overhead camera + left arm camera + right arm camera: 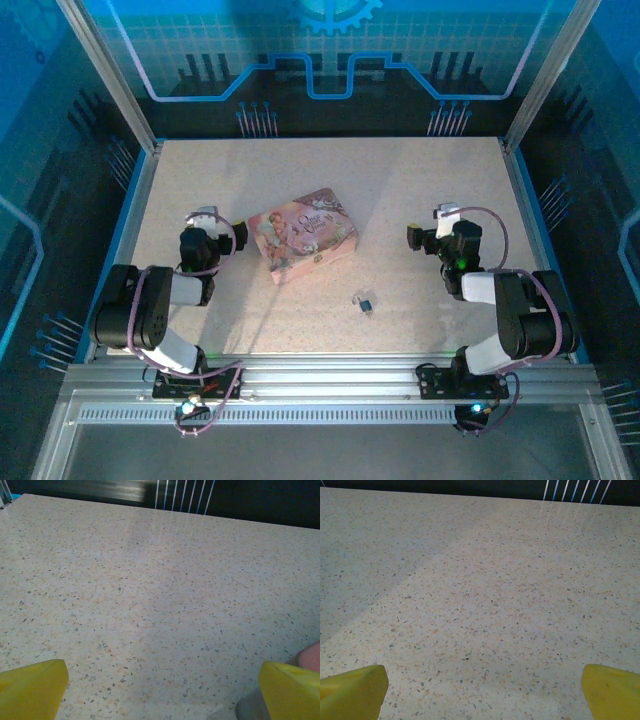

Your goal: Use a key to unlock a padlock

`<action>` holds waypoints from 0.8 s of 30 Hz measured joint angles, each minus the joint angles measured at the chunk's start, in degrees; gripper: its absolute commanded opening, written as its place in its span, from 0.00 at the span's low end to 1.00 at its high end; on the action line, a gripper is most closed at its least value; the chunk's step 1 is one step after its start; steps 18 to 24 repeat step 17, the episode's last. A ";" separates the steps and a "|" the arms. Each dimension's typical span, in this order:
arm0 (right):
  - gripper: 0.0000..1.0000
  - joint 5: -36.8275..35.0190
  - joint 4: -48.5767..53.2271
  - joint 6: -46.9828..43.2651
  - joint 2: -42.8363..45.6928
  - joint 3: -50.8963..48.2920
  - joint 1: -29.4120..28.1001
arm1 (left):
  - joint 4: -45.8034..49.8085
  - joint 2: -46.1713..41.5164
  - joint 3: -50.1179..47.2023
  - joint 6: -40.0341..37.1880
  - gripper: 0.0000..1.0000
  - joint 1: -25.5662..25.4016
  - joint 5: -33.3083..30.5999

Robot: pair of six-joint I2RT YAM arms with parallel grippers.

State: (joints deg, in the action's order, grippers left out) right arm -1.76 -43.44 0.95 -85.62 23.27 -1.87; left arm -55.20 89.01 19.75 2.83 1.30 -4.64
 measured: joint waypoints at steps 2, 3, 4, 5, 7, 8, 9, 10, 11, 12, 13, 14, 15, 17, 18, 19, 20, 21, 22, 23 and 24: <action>1.00 -0.44 0.22 -0.24 0.00 0.09 -0.66 | 0.04 0.00 0.00 0.00 0.99 0.00 0.02; 1.00 -0.61 0.24 -0.42 -0.02 0.11 -0.85 | 0.04 0.00 0.00 0.00 0.99 0.00 0.02; 1.00 -0.81 0.28 -0.59 0.00 0.11 -1.03 | 0.04 0.00 0.00 0.00 0.99 0.00 0.02; 1.00 -0.83 0.33 -0.63 -0.02 0.11 -1.09 | 0.07 0.00 0.00 0.00 0.99 0.00 0.02; 1.00 -0.90 0.35 -0.81 -0.02 0.11 -1.09 | 0.07 0.00 0.00 0.00 0.99 0.00 0.00; 1.00 -1.01 0.35 -0.83 0.00 0.11 -1.09 | 0.04 0.00 0.00 0.00 0.99 0.00 0.00; 1.00 -1.03 0.35 -0.85 0.00 0.11 -1.09 | 0.04 0.00 0.00 0.00 0.99 0.00 0.02; 1.00 -1.07 0.35 -0.85 -0.02 0.11 -1.09 | 0.04 0.00 0.00 0.00 0.99 0.00 0.02; 1.00 -1.07 0.35 -0.85 -0.02 0.11 -1.09 | 0.07 0.00 0.00 0.00 0.99 0.00 0.02; 1.00 -1.07 0.37 -0.85 -0.02 0.11 -1.09 | 0.07 0.00 0.00 0.00 0.99 0.00 0.02; 1.00 -1.07 0.37 -0.85 -0.02 0.11 -1.09 | 0.04 0.00 0.00 0.00 0.99 0.00 0.02; 1.00 -1.07 0.39 -0.85 -0.02 0.11 -1.09 | 0.07 0.00 0.00 0.00 0.99 0.00 0.02; 1.00 -1.07 0.39 -0.85 -0.02 0.11 -1.09 | 0.07 0.00 0.00 0.00 0.99 0.00 0.02; 1.00 -1.07 0.39 -0.85 -0.02 0.11 -1.09 | 0.07 0.00 0.00 0.00 0.99 0.00 0.02; 1.00 -1.07 0.39 -0.85 -0.02 0.11 -1.09 | 0.07 0.00 0.00 0.00 0.99 0.00 0.02; 1.00 -1.07 0.39 -0.85 -0.02 0.11 -1.09 | 0.07 0.00 0.00 0.00 0.99 0.00 0.02; 1.00 -1.07 0.39 -0.85 -0.02 0.11 -1.09 | 0.07 0.00 0.00 0.00 0.99 0.00 0.02; 1.00 -1.07 0.39 -0.85 -0.02 0.11 -1.09 | 0.07 0.00 0.00 0.00 0.99 0.00 0.02; 1.00 -1.07 0.39 -0.85 -0.02 0.11 -1.09 | 0.07 0.00 0.00 0.00 0.99 0.00 0.02; 1.00 -1.07 0.39 -0.85 -0.02 0.11 -1.09 | 0.07 0.00 0.00 0.00 0.99 0.00 0.02; 1.00 -1.07 0.39 -0.85 -0.02 0.11 -1.09 | 0.07 0.00 0.00 0.00 0.99 0.00 0.02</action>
